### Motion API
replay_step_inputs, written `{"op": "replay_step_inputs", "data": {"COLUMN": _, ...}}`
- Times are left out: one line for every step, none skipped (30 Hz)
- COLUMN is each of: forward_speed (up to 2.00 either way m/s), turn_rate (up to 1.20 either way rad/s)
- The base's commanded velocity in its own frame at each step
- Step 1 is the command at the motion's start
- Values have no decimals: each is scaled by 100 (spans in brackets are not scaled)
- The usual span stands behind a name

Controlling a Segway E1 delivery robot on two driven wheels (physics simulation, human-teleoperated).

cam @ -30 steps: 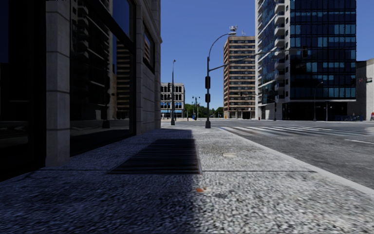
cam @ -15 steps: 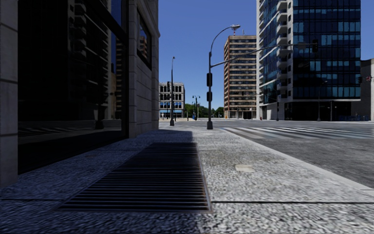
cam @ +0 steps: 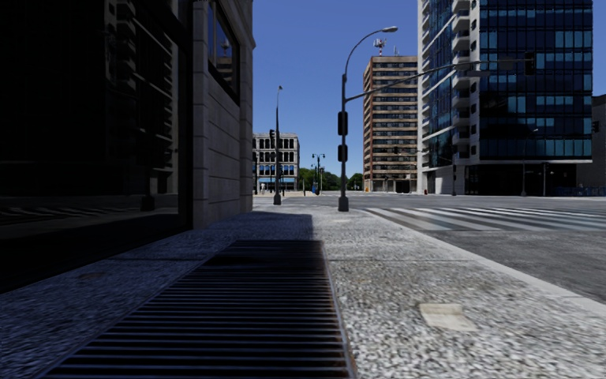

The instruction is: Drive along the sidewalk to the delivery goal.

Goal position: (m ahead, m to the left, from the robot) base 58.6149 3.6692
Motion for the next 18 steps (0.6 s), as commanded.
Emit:
{"op": "replay_step_inputs", "data": {"forward_speed": 200, "turn_rate": 0}}
{"op": "replay_step_inputs", "data": {"forward_speed": 200, "turn_rate": 0}}
{"op": "replay_step_inputs", "data": {"forward_speed": 200, "turn_rate": 0}}
{"op": "replay_step_inputs", "data": {"forward_speed": 200, "turn_rate": 0}}
{"op": "replay_step_inputs", "data": {"forward_speed": 200, "turn_rate": 0}}
{"op": "replay_step_inputs", "data": {"forward_speed": 200, "turn_rate": 0}}
{"op": "replay_step_inputs", "data": {"forward_speed": 200, "turn_rate": 0}}
{"op": "replay_step_inputs", "data": {"forward_speed": 200, "turn_rate": 0}}
{"op": "replay_step_inputs", "data": {"forward_speed": 200, "turn_rate": 0}}
{"op": "replay_step_inputs", "data": {"forward_speed": 200, "turn_rate": 0}}
{"op": "replay_step_inputs", "data": {"forward_speed": 200, "turn_rate": 0}}
{"op": "replay_step_inputs", "data": {"forward_speed": 200, "turn_rate": 0}}
{"op": "replay_step_inputs", "data": {"forward_speed": 200, "turn_rate": 0}}
{"op": "replay_step_inputs", "data": {"forward_speed": 200, "turn_rate": 0}}
{"op": "replay_step_inputs", "data": {"forward_speed": 200, "turn_rate": 0}}
{"op": "replay_step_inputs", "data": {"forward_speed": 200, "turn_rate": 0}}
{"op": "replay_step_inputs", "data": {"forward_speed": 200, "turn_rate": 0}}
{"op": "replay_step_inputs", "data": {"forward_speed": 200, "turn_rate": 0}}
